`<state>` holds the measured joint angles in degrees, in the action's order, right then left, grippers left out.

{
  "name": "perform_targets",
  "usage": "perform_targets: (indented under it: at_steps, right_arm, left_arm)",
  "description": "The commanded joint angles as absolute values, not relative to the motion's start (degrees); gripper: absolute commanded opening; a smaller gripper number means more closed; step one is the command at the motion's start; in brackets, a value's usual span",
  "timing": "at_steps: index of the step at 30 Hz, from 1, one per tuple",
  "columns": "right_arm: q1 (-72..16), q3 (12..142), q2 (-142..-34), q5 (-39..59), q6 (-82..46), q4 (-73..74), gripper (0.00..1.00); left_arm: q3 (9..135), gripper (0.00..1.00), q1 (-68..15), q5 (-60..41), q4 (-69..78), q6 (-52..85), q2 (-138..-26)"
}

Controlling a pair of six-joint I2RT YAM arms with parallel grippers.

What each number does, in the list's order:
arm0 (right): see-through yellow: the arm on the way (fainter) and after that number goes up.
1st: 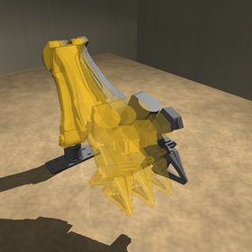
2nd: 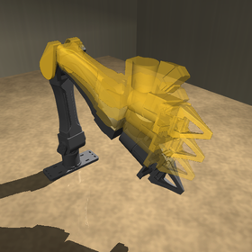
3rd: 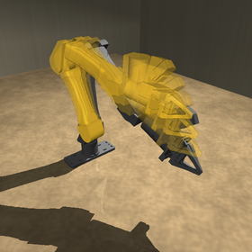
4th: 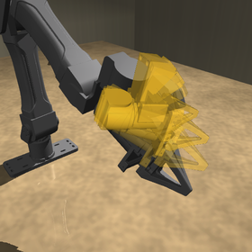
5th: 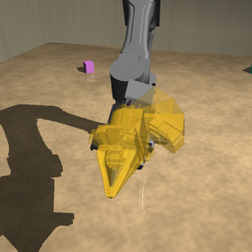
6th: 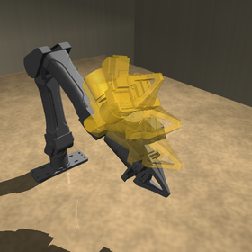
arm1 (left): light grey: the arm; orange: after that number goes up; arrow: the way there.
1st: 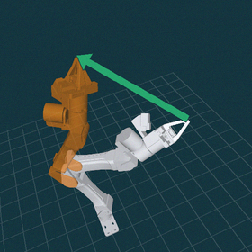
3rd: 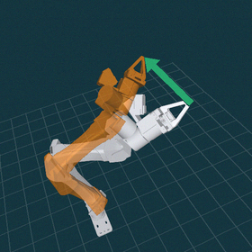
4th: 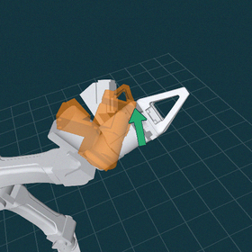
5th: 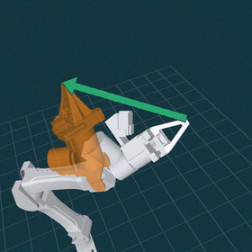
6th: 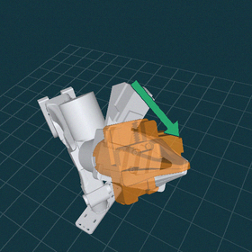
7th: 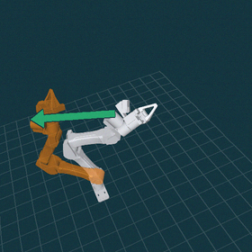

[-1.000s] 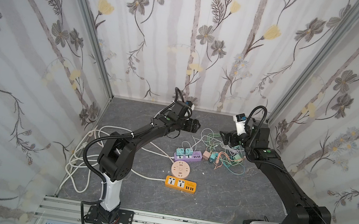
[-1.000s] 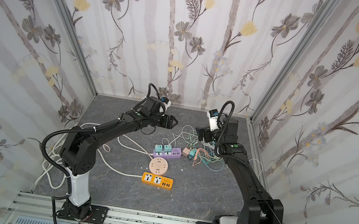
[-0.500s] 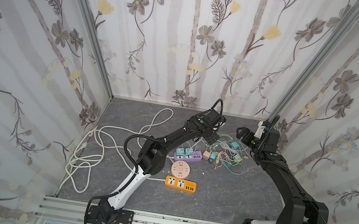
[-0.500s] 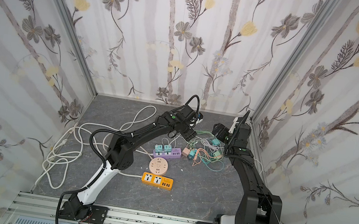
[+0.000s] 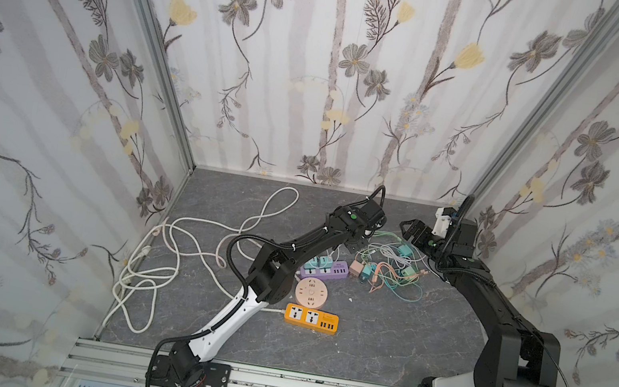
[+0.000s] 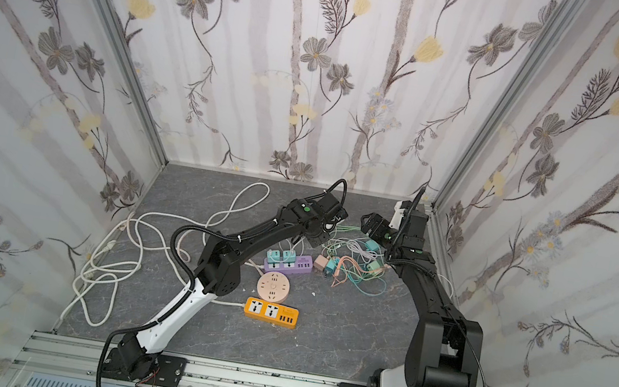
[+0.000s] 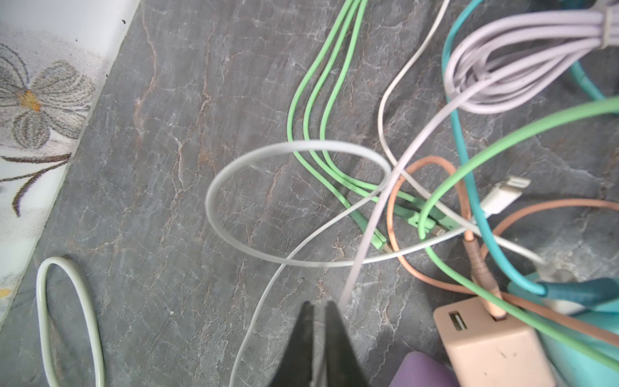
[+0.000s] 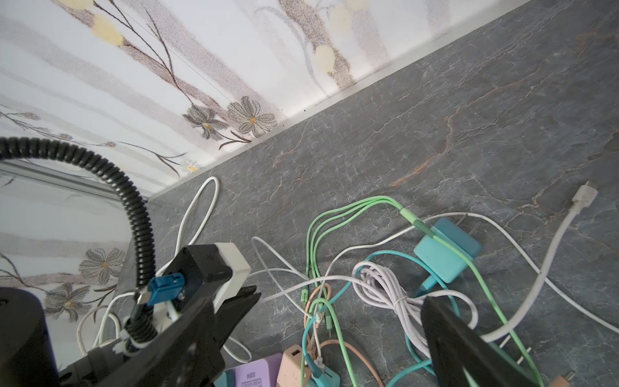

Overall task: Insert the plug
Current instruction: 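Raise the right gripper off the strip while the left gripper moves over the cables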

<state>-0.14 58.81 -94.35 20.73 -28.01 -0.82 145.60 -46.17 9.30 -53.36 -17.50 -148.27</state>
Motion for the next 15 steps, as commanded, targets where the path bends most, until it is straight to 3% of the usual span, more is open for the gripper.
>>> perform_targets:
  at_steps: [1, 8, 12, 13, 15]
  right_arm:
    - [-0.18, 60.0, -95.07, 23.23, -27.2, -1.2, 0.95]
    - [-0.18, 64.27, -96.68, 23.07, -20.98, -8.82, 0.94]
    - [-0.27, 64.2, -96.07, 24.57, -19.57, -7.74, 0.94]
    - [-0.26, 64.29, -96.06, 24.57, -19.15, -7.68, 0.94]
    - [-0.35, 64.62, -96.15, 23.97, -19.05, -8.08, 0.94]
  left_arm:
    - [144.69, 0.0, -45.75, 9.23, -51.13, -15.09, -144.33]
    - [125.67, 0.0, -44.12, 5.29, -33.23, -10.11, -129.88]
    - [121.04, 0.0, -42.55, 0.67, -31.73, -7.09, -126.06]
    - [121.09, 0.08, -42.13, -1.71, -33.12, -7.2, -126.07]
    - [123.59, 0.49, -41.77, -4.84, -38.28, -9.1, -127.75]
